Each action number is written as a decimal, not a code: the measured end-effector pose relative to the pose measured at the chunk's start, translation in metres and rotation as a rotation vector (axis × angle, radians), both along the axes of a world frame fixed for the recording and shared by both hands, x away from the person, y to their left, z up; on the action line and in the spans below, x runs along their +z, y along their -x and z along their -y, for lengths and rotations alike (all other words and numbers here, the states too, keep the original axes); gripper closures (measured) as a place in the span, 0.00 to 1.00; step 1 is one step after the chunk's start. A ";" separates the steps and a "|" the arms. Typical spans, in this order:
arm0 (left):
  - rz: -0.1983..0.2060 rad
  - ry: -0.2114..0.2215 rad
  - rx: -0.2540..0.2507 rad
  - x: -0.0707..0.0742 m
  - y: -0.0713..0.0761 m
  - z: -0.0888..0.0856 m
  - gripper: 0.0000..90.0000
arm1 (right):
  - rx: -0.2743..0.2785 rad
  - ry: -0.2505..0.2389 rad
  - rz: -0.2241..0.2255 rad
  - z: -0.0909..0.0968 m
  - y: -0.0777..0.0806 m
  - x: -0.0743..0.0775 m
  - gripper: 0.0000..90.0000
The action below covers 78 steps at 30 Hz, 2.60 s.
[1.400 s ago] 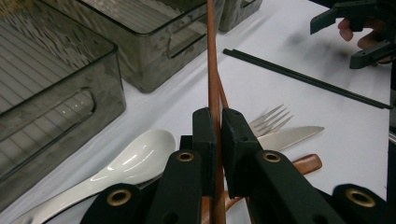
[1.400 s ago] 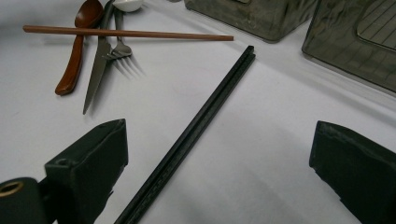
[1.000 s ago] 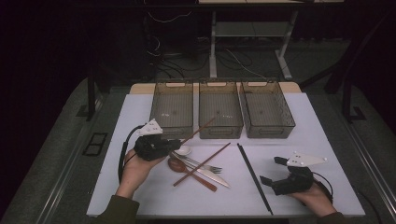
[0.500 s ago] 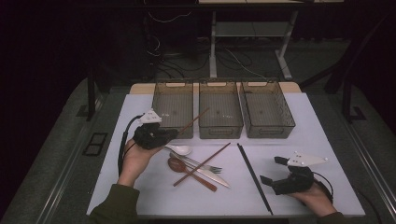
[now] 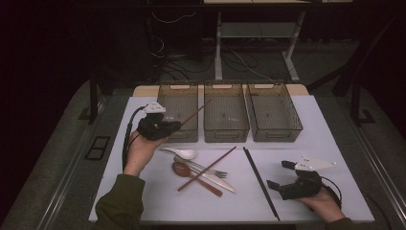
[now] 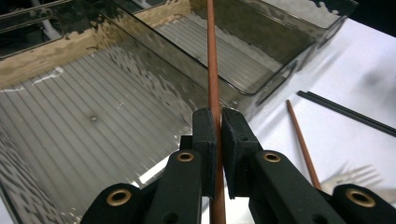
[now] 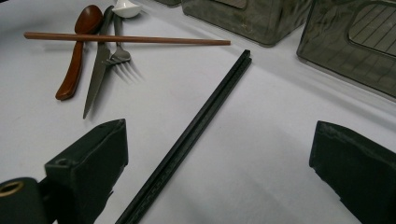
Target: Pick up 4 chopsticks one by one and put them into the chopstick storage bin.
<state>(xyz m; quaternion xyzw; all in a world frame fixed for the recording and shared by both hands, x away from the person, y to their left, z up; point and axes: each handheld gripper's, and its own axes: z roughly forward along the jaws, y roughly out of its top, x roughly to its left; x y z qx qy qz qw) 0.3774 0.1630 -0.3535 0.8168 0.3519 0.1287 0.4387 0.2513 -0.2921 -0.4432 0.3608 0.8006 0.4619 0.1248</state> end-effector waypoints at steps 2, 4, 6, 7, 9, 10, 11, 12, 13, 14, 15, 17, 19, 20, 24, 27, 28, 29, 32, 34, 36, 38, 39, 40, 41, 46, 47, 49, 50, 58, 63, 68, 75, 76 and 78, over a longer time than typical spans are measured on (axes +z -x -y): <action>-0.002 -0.001 0.008 0.001 -0.004 0.000 0.93 | -0.002 0.000 0.000 0.000 0.000 0.000 0.04; -0.003 -0.008 0.014 0.001 -0.008 0.001 0.93 | -0.002 0.000 0.001 0.000 0.000 0.000 0.04; -0.004 -0.011 0.020 0.002 -0.013 0.002 0.93 | -0.003 0.000 0.000 0.000 0.000 0.000 0.04; -0.004 -0.018 0.020 0.003 -0.015 0.002 0.93 | -0.003 0.000 0.000 0.000 0.000 0.000 0.04; -0.003 -0.017 0.031 0.004 -0.019 0.003 0.93 | -0.003 0.000 0.000 0.000 0.000 0.000 0.04; -0.004 -0.020 0.034 0.005 -0.021 0.003 0.93 | -0.003 0.000 0.001 0.000 0.000 0.000 0.04; -0.002 -0.021 0.037 0.006 -0.023 0.003 0.93 | -0.004 0.000 0.000 0.000 0.000 0.000 0.04; -0.001 -0.022 0.040 0.006 -0.025 0.003 0.93 | -0.004 -0.001 -0.001 0.001 0.000 0.000 0.04; -0.002 -0.019 0.046 0.007 -0.027 0.003 0.93 | -0.005 -0.002 -0.001 0.001 0.000 0.000 0.04; -0.003 -0.025 0.049 0.007 -0.029 0.003 0.93 | -0.005 -0.002 -0.001 0.001 0.000 0.000 0.04; -0.002 -0.027 0.054 0.007 -0.032 0.003 0.93 | -0.005 -0.002 -0.001 0.001 0.000 0.000 0.04; -0.004 -0.037 0.058 0.007 -0.036 0.002 0.93 | -0.005 -0.002 0.000 0.001 0.000 0.000 0.04; -0.005 -0.041 0.069 0.007 -0.041 0.002 0.93 | -0.005 -0.002 0.002 0.001 0.000 0.000 0.04; -0.003 -0.045 0.071 0.006 -0.043 0.002 0.93 | -0.005 -0.002 0.003 0.001 0.000 0.000 0.04; -0.010 -0.056 0.098 0.003 -0.052 -0.001 0.93 | -0.005 -0.001 0.005 0.001 0.000 0.000 0.04; -0.004 -0.062 0.123 0.000 -0.057 -0.003 0.93 | -0.005 -0.001 0.004 0.001 0.000 0.000 0.04; -0.004 -0.067 0.131 -0.001 -0.059 -0.004 0.93 | -0.005 0.000 0.004 0.001 0.000 0.000 0.04; -0.004 -0.056 0.140 -0.003 -0.061 -0.004 0.93 | -0.005 0.001 0.005 0.002 0.000 0.000 0.04; -0.005 -0.061 0.164 -0.008 -0.065 -0.008 0.92 | -0.008 0.000 0.004 0.002 0.000 0.000 0.04; -0.009 -0.054 0.181 -0.010 -0.068 -0.011 0.93 | -0.007 0.001 0.004 0.002 0.000 0.000 0.04; -0.009 -0.050 0.194 -0.013 -0.071 -0.014 0.92 | -0.008 -0.001 0.005 0.002 0.000 0.000 0.04; -0.011 -0.044 0.204 -0.015 -0.073 -0.016 0.93 | -0.008 -0.002 0.003 0.002 0.000 0.000 0.04; -0.012 -0.038 0.211 -0.016 -0.075 -0.017 0.93 | -0.009 0.000 0.003 0.003 0.000 0.000 0.04; -0.013 -0.038 0.214 -0.017 -0.076 -0.017 0.93 | -0.009 0.000 0.003 0.003 0.000 0.000 0.04; -0.015 -0.040 0.215 -0.017 -0.077 -0.018 0.93 | -0.009 0.000 0.002 0.003 -0.001 0.000 0.04; -0.019 -0.037 0.217 -0.020 -0.083 -0.015 0.93 | -0.009 0.001 0.002 0.003 -0.001 0.000 0.04; -0.021 -0.036 0.220 -0.020 -0.084 -0.014 0.93 | -0.009 -0.001 0.003 0.003 0.000 0.000 0.04; -0.024 -0.038 0.219 -0.021 -0.086 -0.012 0.93 | -0.011 -0.002 0.001 0.003 0.000 0.000 0.04; -0.024 -0.041 0.218 -0.021 -0.087 -0.011 0.92 | -0.010 -0.002 0.002 0.003 -0.001 0.000 0.04; -0.052 -0.064 0.239 -0.028 -0.094 -0.009 0.92 | -0.012 -0.004 0.003 0.004 0.000 0.000 0.04; -0.078 -0.084 0.266 -0.032 -0.096 -0.009 0.92 | -0.013 -0.004 0.004 0.005 -0.001 0.000 0.04; -0.080 -0.086 0.270 -0.031 -0.096 -0.009 0.90 | -0.013 -0.004 0.003 0.005 0.000 0.000 0.04; -0.070 -0.087 0.265 -0.031 -0.096 -0.010 0.78 | -0.013 -0.003 0.004 0.005 0.000 0.000 0.04; -0.068 -0.085 0.264 -0.030 -0.095 -0.010 0.77 | -0.013 -0.003 0.003 0.005 0.000 0.000 0.04; -0.062 -0.080 0.261 -0.028 -0.094 -0.011 0.75 | -0.012 -0.002 0.004 0.004 0.000 0.000 0.04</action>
